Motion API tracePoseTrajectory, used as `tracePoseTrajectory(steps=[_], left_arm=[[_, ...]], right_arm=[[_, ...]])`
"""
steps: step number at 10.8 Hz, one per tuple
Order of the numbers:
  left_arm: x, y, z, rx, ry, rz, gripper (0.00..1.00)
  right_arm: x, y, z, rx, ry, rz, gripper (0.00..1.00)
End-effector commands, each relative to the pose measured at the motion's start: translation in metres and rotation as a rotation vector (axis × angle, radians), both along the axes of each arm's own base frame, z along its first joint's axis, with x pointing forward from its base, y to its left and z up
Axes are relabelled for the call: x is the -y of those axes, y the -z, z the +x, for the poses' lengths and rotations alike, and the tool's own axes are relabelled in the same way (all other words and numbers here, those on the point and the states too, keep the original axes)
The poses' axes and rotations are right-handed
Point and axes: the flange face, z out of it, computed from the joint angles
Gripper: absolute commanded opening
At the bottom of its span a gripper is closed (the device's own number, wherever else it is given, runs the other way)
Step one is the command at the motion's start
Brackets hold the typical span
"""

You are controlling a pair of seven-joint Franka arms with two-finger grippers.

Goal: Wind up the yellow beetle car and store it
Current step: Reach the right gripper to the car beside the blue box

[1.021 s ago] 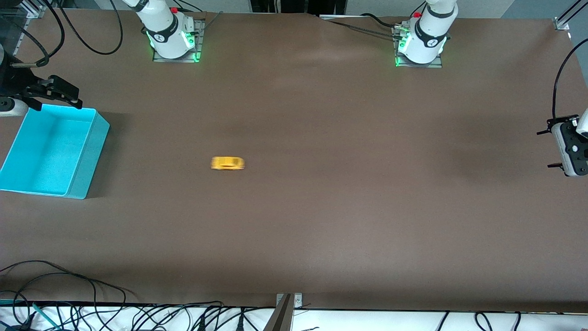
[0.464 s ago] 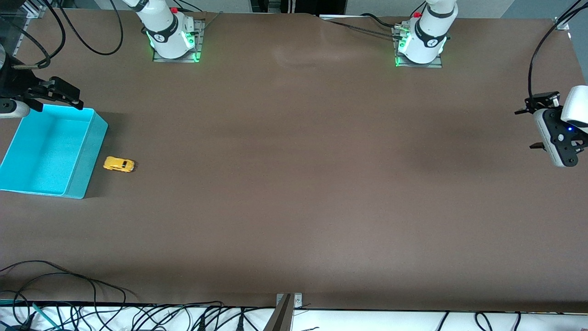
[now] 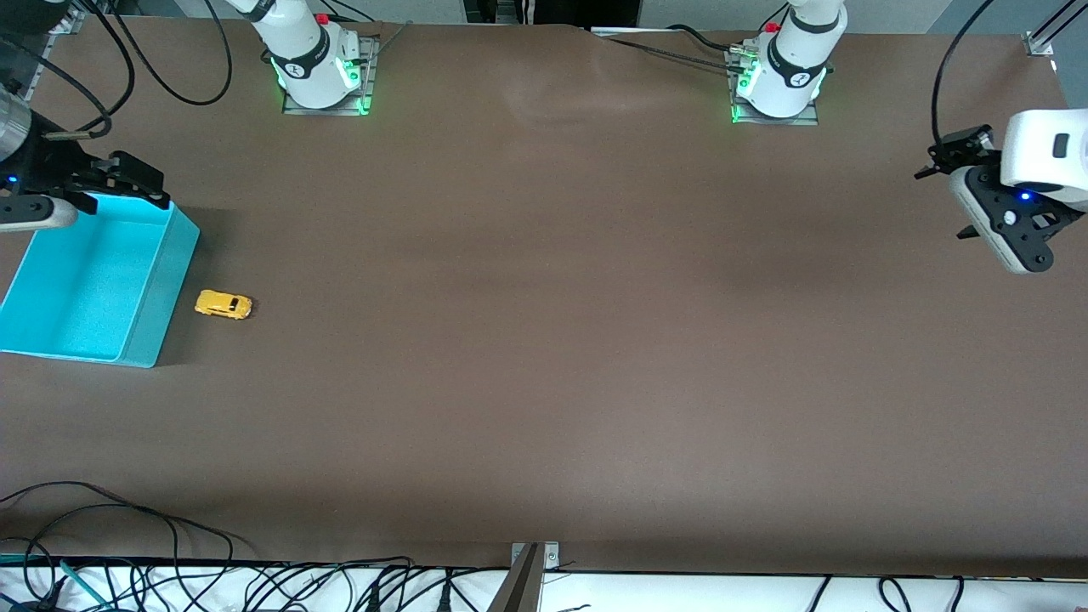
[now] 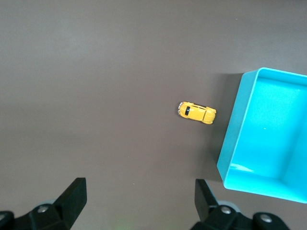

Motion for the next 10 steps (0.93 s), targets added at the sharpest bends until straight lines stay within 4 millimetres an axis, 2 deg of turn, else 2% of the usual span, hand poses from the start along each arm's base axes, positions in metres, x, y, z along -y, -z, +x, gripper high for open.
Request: tracePoseTrajectory(steps=[1, 2, 3, 4, 6, 7, 8, 9, 10], left_arm=[[0.009, -0.014, -0.012, -0.019, -0.152, -0.005, 1.0], [0.015, -0.012, -0.015, -0.042, -0.169, 0.002, 1.0], [0.038, -0.011, -0.019, -0.041, -0.134, 0.023, 1.0], [0.044, -0.012, -0.021, -0.033, -0.157, 0.051, 1.0], [0.065, -0.024, -0.037, 0.066, -0.203, 0.091, 1.0], [0.056, -0.016, -0.048, 0.086, -0.235, 0.089, 1.0], [0.047, -0.011, -0.052, 0.125, -0.26, 0.088, 1.0], [0.039, -0.013, -0.046, 0.203, -0.295, 0.083, 1.0], [0.02, -0.002, -0.037, 0.238, -0.385, 0.087, 1.0]], right_arm=[[-0.006, 0.011, 0.012, -0.009, -0.003, 0.012, 1.0], [-0.008, 0.021, 0.02, -0.014, -0.009, 0.009, 1.0], [-0.009, 0.036, 0.028, -0.012, -0.019, 0.009, 1.0], [-0.012, 0.049, 0.032, -0.025, -0.049, 0.009, 1.0], [-0.008, 0.095, 0.031, -0.024, -0.176, 0.018, 1.0], [-0.009, 0.116, 0.027, -0.031, -0.239, 0.023, 1.0], [-0.005, 0.137, 0.024, -0.031, -0.306, 0.025, 1.0], [-0.002, 0.16, 0.017, -0.037, -0.388, 0.012, 1.0], [0.009, 0.18, 0.012, -0.031, -0.47, 0.013, 1.0]])
